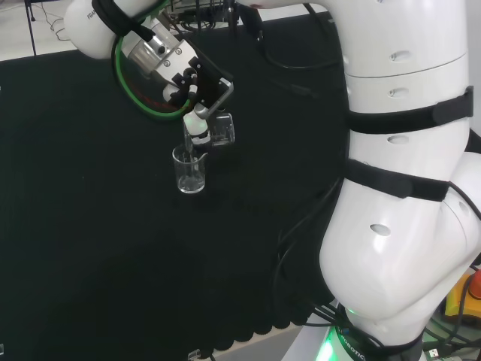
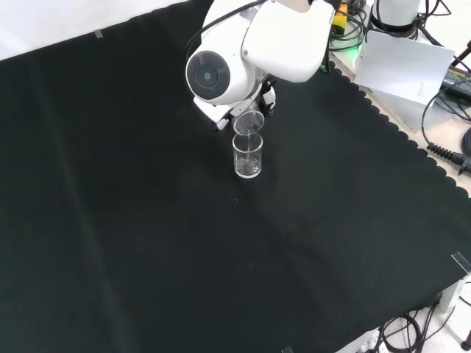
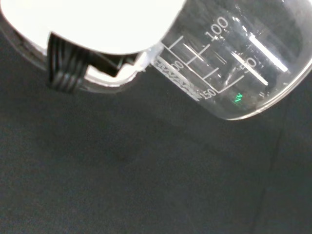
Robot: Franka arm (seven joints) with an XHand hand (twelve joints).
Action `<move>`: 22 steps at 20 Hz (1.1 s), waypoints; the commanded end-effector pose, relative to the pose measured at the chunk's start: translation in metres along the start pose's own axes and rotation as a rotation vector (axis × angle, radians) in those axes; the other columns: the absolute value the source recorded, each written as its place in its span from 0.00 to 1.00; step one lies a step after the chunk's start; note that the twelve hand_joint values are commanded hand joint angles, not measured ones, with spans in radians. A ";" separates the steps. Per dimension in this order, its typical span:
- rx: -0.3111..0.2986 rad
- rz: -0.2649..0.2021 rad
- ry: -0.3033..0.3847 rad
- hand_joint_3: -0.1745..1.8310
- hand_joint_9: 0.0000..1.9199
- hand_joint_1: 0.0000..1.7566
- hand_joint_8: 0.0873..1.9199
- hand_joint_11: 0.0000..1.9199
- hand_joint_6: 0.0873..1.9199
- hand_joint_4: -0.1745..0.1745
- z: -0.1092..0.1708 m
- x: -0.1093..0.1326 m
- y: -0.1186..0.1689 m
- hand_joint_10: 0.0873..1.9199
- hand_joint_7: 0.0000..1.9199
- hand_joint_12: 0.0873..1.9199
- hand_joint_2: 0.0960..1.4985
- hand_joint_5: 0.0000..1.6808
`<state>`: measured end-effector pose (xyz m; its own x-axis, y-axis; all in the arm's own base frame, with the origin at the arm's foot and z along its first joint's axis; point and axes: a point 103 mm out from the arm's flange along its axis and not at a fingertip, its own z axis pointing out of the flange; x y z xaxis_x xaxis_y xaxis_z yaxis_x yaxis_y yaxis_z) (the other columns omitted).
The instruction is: Pour the water from the handheld beaker into the one on the table.
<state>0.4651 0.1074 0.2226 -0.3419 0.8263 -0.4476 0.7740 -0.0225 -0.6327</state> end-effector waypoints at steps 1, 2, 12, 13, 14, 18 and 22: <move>0.012 0.001 -0.009 0.59 0.76 0.73 0.59 0.57 0.61 0.00 -0.002 0.002 -0.001 0.52 0.58 0.48 0.34 0.63; 0.015 0.002 -0.010 0.59 0.76 0.73 0.59 0.57 0.61 0.00 -0.002 0.002 0.000 0.52 0.58 0.48 0.34 0.63; 0.034 0.004 -0.031 0.59 0.76 0.73 0.59 0.57 0.61 0.00 -0.005 0.011 -0.001 0.52 0.58 0.48 0.34 0.63; 0.035 0.005 -0.032 0.59 0.76 0.73 0.60 0.57 0.61 0.00 -0.006 0.011 -0.001 0.52 0.58 0.48 0.34 0.63; 0.036 0.006 -0.034 0.59 0.76 0.73 0.60 0.57 0.61 0.00 -0.006 0.011 -0.001 0.52 0.58 0.48 0.34 0.63; 0.040 0.011 -0.040 0.59 0.76 0.73 0.60 0.57 0.61 0.00 -0.007 0.012 -0.001 0.52 0.58 0.48 0.34 0.63; 0.043 0.010 -0.042 0.59 0.76 0.73 0.60 0.57 0.61 0.00 -0.008 0.012 -0.001 0.52 0.58 0.48 0.34 0.63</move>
<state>0.4642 0.1215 0.2227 -0.3556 0.8026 -0.4789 0.7559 -0.0544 -0.6524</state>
